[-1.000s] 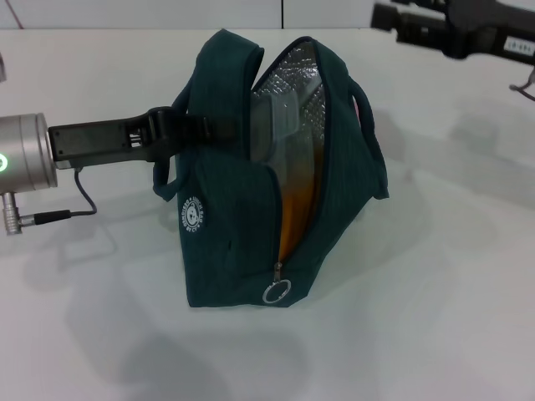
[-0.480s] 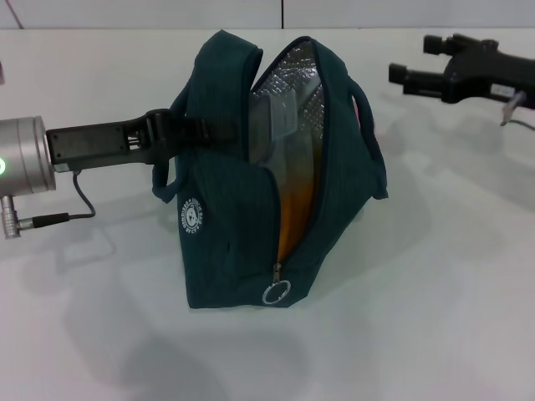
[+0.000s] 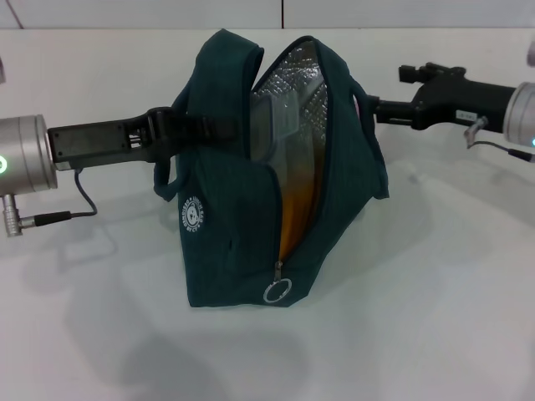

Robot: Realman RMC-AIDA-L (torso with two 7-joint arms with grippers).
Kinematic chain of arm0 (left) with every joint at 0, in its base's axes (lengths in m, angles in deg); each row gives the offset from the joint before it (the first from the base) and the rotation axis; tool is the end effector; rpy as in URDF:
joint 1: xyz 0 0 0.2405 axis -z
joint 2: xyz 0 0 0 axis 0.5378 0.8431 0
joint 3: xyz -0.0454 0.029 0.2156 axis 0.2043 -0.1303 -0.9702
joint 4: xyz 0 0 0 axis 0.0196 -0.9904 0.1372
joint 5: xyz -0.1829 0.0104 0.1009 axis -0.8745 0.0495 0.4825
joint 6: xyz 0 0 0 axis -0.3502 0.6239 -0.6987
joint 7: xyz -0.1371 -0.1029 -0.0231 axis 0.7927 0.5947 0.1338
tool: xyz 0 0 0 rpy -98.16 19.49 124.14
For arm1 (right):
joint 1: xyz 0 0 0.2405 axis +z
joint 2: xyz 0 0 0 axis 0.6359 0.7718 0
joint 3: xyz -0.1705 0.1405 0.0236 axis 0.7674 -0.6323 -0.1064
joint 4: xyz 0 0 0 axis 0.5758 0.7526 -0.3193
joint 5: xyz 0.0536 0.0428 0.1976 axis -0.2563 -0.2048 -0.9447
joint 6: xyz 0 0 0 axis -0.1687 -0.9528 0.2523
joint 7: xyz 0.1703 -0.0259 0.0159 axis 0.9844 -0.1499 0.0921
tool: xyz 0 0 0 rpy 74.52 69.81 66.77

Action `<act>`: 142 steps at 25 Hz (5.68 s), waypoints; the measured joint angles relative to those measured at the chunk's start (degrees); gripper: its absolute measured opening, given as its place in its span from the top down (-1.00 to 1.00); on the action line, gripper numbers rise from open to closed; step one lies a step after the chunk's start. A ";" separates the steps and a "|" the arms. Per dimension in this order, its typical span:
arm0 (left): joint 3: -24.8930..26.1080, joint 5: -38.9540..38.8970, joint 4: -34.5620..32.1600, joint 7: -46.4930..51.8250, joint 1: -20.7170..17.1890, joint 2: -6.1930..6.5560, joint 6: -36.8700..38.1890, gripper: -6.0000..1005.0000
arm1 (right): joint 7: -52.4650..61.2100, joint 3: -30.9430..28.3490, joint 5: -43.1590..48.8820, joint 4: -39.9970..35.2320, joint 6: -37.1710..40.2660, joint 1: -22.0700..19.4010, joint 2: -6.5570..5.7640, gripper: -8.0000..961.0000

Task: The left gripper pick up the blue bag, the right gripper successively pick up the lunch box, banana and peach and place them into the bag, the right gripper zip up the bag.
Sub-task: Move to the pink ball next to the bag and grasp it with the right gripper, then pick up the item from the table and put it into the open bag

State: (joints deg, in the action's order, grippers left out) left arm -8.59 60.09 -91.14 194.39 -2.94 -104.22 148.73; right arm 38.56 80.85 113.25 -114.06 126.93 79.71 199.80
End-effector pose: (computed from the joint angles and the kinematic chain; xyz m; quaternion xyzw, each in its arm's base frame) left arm -0.1903 0.3252 0.0167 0.7766 0.5356 0.3307 0.0273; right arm 0.1974 0.4183 -0.0287 -0.9103 0.2068 0.2130 0.2884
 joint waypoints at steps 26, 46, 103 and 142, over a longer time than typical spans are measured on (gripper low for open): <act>-0.17 0.03 0.09 0.00 0.53 -0.83 -0.28 0.92 | -1.12 4.74 -0.11 12.75 -9.09 9.03 0.28 -0.75; -0.22 -0.02 0.71 0.00 1.06 -0.95 -0.92 0.92 | -1.82 4.77 -0.05 15.37 -11.17 12.80 0.28 -0.74; 0.72 -1.25 0.71 0.04 -0.05 0.37 -0.62 0.92 | 0.92 4.22 -14.19 -13.99 6.74 -9.48 -0.17 0.78; 0.80 -1.49 0.70 0.00 -0.24 -0.06 -0.75 0.92 | -1.04 12.83 -19.43 -11.84 20.79 -2.16 0.06 0.33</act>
State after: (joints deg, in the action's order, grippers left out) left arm -7.80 58.60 -90.43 194.39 -3.18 -104.28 147.98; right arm 37.53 93.68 93.83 -125.89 147.72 77.55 199.86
